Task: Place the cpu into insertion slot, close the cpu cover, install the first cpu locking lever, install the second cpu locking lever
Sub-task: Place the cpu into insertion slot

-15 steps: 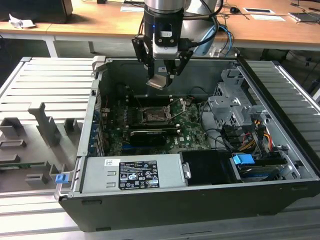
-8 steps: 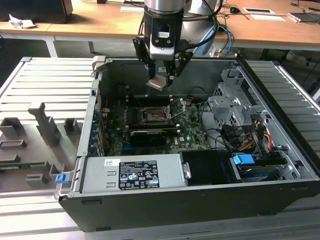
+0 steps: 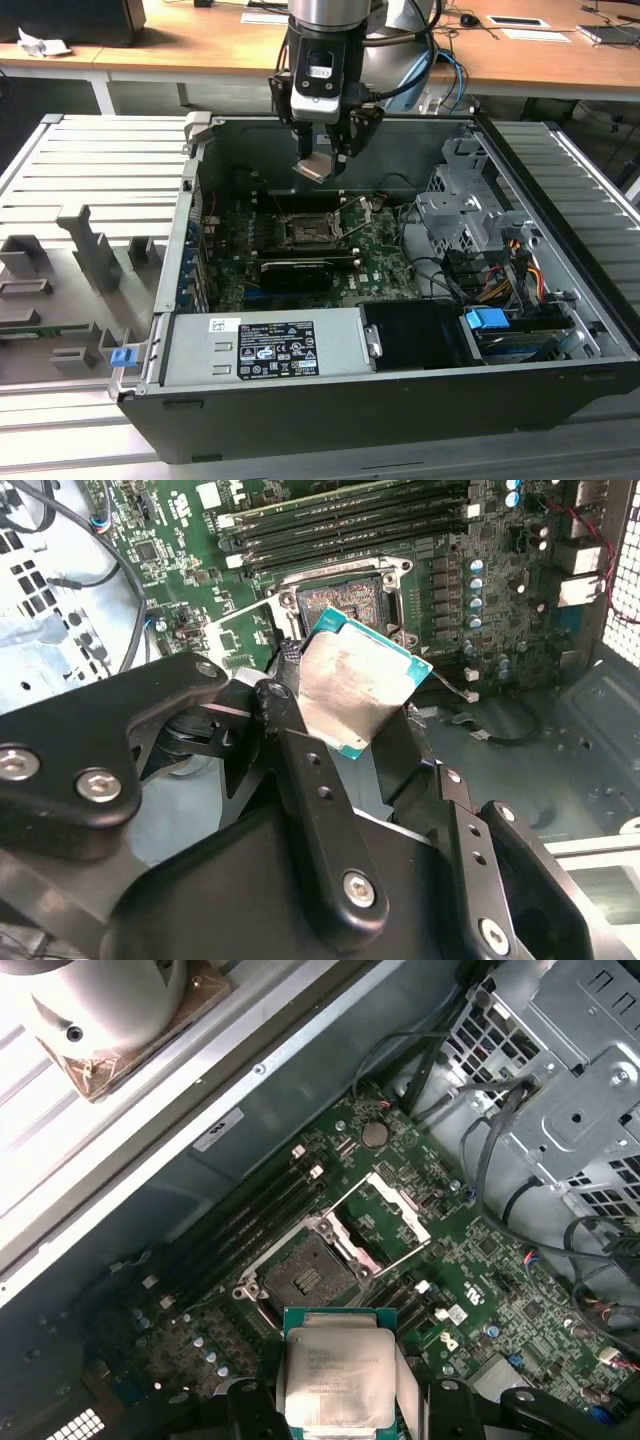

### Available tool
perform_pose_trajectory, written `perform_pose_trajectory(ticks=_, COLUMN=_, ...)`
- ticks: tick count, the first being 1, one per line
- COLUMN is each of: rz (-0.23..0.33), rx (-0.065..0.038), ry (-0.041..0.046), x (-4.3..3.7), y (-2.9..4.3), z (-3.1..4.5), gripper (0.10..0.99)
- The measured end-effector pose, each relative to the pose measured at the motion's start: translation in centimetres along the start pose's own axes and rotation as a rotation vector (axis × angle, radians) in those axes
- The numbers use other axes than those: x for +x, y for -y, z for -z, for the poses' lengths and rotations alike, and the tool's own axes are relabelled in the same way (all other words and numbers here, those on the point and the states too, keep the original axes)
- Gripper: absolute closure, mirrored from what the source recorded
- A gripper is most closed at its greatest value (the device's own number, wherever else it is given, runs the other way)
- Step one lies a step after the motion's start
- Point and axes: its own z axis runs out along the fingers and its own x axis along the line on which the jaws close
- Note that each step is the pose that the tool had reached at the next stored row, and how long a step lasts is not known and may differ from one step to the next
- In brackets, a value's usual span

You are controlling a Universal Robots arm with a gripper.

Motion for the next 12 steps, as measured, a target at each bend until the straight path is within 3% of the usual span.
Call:
perform_pose_trajectory(ticks=4, rz=-0.021, rx=0.011, ry=0.0114, x=-0.01, y=0.04, z=-0.41, gripper=0.557)
perform_pose_trajectory(ticks=8, rz=-0.087, rx=0.013, ry=0.0146, x=-0.01, y=0.07, z=-0.81, gripper=0.557)
perform_pose_trajectory(ticks=12, rz=-0.112, rx=0.012, ry=0.0166, x=-0.02, y=0.09, z=-0.95, gripper=0.557)
